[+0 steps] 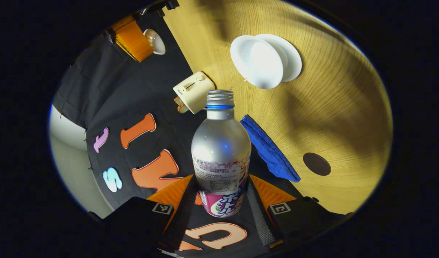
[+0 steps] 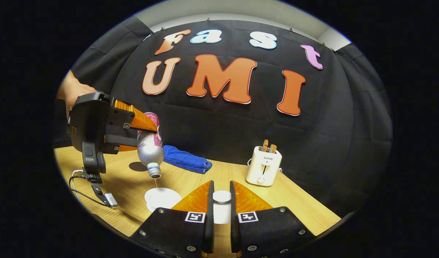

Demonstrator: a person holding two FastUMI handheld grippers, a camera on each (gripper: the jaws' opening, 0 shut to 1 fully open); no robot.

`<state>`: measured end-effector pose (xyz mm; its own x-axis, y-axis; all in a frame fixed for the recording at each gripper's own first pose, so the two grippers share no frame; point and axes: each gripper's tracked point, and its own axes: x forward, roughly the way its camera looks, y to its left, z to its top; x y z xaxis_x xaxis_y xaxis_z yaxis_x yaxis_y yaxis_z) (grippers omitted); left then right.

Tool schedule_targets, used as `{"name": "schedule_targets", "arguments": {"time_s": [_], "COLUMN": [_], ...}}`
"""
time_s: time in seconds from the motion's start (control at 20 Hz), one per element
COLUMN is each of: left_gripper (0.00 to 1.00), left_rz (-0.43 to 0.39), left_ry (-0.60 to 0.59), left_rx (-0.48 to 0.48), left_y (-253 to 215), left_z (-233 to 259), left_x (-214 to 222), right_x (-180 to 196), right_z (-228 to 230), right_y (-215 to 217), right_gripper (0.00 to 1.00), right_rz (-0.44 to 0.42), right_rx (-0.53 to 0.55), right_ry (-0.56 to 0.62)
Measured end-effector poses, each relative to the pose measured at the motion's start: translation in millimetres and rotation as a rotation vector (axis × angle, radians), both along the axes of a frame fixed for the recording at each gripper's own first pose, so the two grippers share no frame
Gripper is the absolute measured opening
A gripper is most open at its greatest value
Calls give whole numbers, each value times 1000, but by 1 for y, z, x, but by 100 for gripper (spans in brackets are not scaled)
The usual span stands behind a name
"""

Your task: Open the teacup lid with one hand, grasp the water bottle and pour water into the teacup with the other hand; after pouring, place the water bottle on the coaster and then close the teacup lid.

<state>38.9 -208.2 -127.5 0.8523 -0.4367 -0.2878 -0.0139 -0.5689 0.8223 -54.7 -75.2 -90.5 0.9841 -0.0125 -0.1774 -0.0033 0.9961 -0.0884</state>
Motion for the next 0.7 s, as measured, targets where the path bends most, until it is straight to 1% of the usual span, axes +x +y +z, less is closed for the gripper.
{"name": "schedule_targets", "arguments": {"time_s": [0.15, 0.3, 0.4, 0.45, 0.55, 0.6, 0.7], "left_gripper": [82, 86, 78, 82, 82, 82, 82], "left_rz": [8, 7, 24, 45, 99, 147, 226], "left_ry": [14, 31, 67, 88, 129, 126, 156], "left_rx": [-32, -110, -186, -226, -312, -351, -441], "left_y": [5, 5, 9, 14, 26, 38, 57], "left_z": [-1, 4, 4, 3, 0, -1, -8], "left_x": [0, -1, 1, 3, 8, 11, 16], "right_x": [2, 4, 7, 8, 10, 12, 16], "right_z": [0, -1, -1, -1, -4, -8, -15], "right_y": [6, 11, 14, 17, 24, 28, 35], "right_gripper": [19, 19, 19, 19, 19, 19, 19], "right_rz": [7, 11, 14, 19, 33, 37, 50], "right_rx": [-4, 2, 21, 35, 60, 62, 63], "right_ry": [5, 12, 12, 14, 17, 26, 43]}}
